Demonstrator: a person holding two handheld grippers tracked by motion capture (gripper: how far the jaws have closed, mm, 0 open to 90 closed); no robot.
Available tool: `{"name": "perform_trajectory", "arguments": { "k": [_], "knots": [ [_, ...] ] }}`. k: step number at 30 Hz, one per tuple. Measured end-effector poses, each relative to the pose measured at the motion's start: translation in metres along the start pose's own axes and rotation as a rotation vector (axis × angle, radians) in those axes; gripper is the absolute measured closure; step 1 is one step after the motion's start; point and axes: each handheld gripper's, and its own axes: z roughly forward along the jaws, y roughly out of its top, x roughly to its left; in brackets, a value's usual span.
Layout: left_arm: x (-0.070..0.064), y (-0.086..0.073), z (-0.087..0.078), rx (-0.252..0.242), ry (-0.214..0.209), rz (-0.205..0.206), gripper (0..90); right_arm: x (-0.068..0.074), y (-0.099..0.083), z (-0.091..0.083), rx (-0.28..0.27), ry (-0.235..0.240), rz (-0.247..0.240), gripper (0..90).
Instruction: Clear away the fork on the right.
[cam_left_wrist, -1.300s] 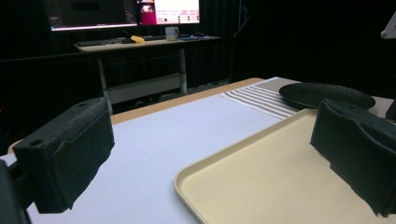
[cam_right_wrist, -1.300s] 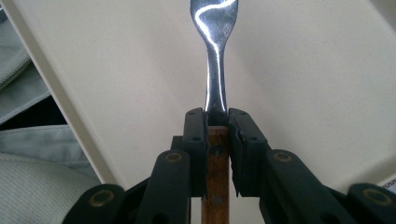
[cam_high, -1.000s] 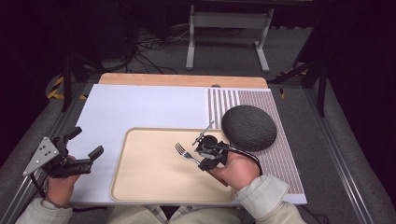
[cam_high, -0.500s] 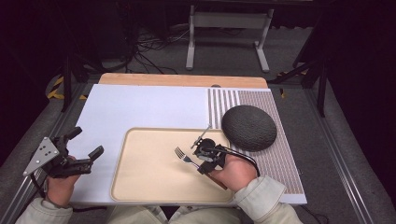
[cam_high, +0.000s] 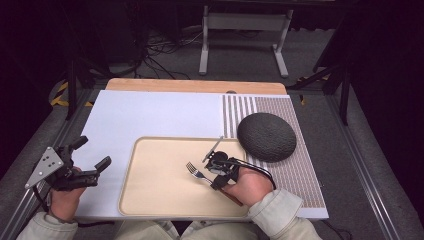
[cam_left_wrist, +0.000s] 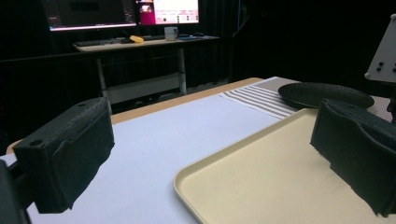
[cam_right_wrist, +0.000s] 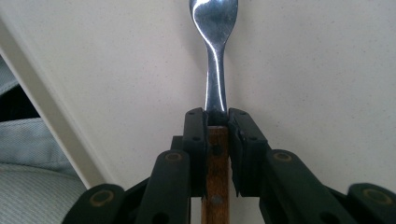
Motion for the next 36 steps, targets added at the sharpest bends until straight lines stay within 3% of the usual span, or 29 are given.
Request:
{"name": "perform_trajectory", "arguments": {
  "k": [21, 29, 36],
  "knots": [
    [0.000, 0.000, 0.000, -0.002, 0.005, 0.003, 0.0, -0.002, 0.002, 0.008, 0.014, 0.021, 0.009, 75.4],
    [0.000, 0.000, 0.000, -0.002, 0.005, 0.001, 0.0, -0.001, 0.001, 0.001, -0.030, 0.024, -0.016, 62.8],
    [0.000, 0.000, 0.000, 0.000, 0.002, 0.002, 0.0, 0.006, 0.005, -0.011, -0.124, -0.034, -0.127, 37.5]
  ]
}}
